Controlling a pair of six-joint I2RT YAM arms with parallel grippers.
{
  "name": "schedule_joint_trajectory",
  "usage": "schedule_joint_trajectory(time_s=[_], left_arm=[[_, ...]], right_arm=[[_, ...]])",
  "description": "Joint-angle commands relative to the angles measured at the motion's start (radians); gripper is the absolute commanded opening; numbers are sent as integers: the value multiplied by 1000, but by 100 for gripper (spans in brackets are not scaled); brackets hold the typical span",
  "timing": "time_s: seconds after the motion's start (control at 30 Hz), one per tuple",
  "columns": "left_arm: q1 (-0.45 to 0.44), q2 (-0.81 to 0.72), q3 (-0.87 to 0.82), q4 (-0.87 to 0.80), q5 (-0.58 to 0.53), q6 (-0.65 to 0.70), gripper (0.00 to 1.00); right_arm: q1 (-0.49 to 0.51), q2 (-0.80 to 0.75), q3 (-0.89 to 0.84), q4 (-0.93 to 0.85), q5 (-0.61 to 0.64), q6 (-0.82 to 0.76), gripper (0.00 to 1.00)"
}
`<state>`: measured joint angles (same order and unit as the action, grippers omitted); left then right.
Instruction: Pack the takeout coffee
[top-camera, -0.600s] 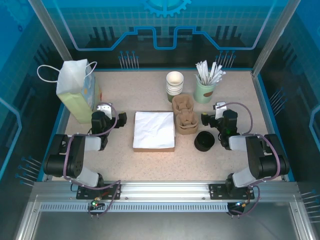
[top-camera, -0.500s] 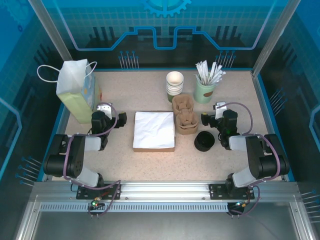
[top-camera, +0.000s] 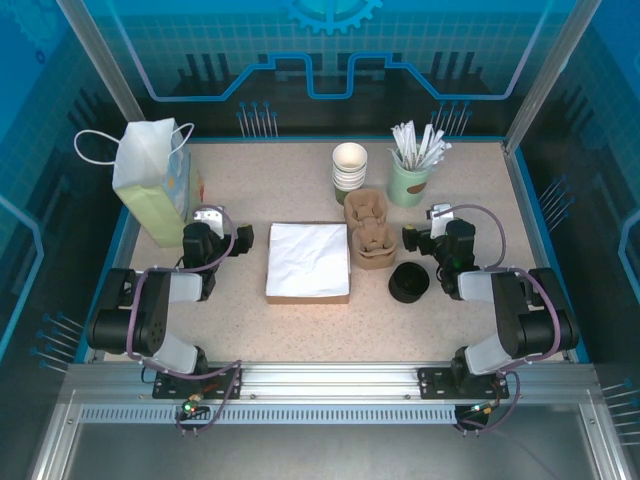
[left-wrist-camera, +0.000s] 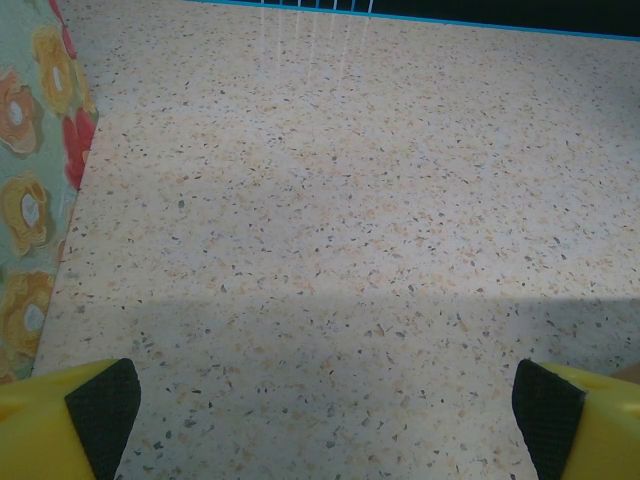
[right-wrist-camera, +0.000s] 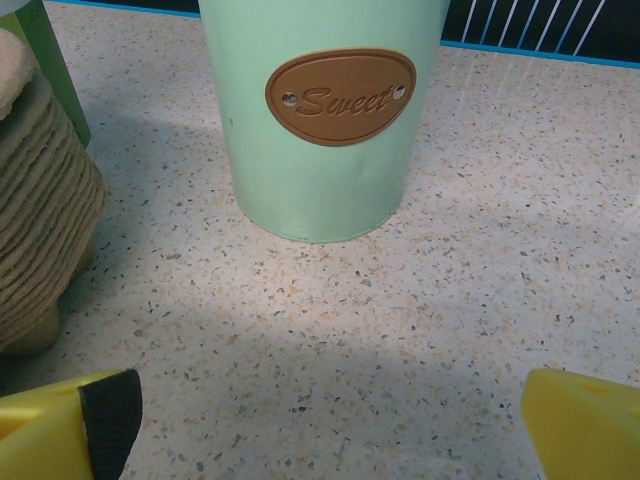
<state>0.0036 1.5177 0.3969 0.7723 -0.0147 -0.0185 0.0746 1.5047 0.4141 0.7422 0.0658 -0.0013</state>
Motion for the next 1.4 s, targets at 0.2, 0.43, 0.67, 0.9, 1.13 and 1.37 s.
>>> schedule_joint_trajectory(time_s=[0.2,0.43,0.67,0.9,1.13,1.37], left_arm=[[-2,-66,64,-116,-64,0,99],[-5,-313,176,-533,-61,-120,99],[-18,-415,416,-1168,86,-387,99],[-148,-510,481,-1535,227,-508,98],[-261,-677,408,-1703,384,-696,96],[-382,-721,315,-1658,484,-797,80]], right_arm=[[-41,-72,71,-137,5,27,100],[-35,-287,156,-503,9,44,100],[27,-492,332,-1013,-108,132,100],[304,-591,505,-1394,-131,175,100],[665,-537,571,-1594,-29,316,100],[883,-348,580,-1583,23,344,97]])
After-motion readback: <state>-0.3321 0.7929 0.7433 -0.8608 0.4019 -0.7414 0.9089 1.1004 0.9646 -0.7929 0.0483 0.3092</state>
